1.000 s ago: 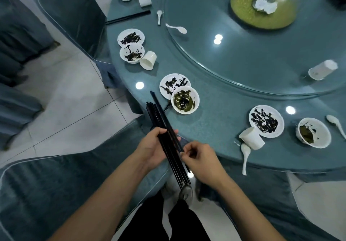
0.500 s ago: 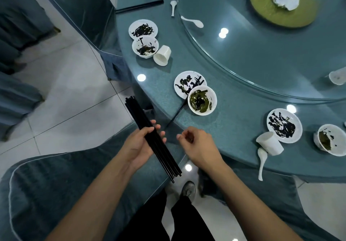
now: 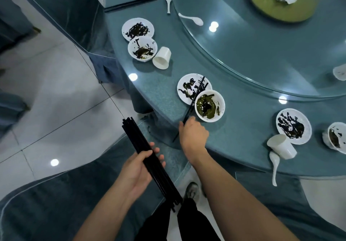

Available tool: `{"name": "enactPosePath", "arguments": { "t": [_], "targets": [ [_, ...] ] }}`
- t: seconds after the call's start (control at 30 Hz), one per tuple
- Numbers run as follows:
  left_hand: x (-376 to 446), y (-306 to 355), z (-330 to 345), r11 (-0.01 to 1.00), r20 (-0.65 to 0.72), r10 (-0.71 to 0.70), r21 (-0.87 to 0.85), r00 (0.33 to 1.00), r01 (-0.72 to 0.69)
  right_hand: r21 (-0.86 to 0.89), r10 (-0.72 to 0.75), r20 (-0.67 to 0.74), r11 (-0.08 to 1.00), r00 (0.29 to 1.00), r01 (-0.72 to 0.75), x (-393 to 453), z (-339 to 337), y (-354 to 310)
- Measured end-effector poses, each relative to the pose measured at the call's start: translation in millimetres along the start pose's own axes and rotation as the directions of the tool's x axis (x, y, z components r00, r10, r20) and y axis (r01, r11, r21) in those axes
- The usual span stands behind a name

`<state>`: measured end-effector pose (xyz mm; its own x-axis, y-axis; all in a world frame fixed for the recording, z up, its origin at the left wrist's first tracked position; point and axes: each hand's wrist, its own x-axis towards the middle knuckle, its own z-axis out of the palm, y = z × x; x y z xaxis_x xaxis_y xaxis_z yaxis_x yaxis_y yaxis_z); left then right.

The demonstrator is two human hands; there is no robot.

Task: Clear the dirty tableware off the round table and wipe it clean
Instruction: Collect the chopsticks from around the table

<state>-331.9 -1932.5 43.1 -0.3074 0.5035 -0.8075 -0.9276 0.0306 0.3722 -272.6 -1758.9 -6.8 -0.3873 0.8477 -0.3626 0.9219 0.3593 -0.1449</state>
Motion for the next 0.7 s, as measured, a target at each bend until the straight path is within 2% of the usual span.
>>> {"name": "enactPosePath", "arguments": {
  "t": [0.23, 0.47, 0.7],
  "targets": [
    [-1.9, 1.7, -6.4, 1.0, -0.005, -0.025, 0.007, 1.0, 0.025, 0.01, 0.079, 0.021, 0.997, 0.997, -0.079, 9.4, -1.9, -7.9],
    [0.3, 1.3, -6.3, 1.0, -0.005, -0.027, -0.007, 1.0, 0.027, 0.163, 0.16, 0.056, 0.972, 0.985, -0.167, 8.9, -9.3, -1.5],
    [8.6, 6.6, 5.5, 1.0, 0.003, -0.011, -0.001, 1.0, 0.011, 0.384, 0.064, 0.039, 0.92, 0.997, -0.074, -0.8, -16.1, 18.0]
  ]
}}
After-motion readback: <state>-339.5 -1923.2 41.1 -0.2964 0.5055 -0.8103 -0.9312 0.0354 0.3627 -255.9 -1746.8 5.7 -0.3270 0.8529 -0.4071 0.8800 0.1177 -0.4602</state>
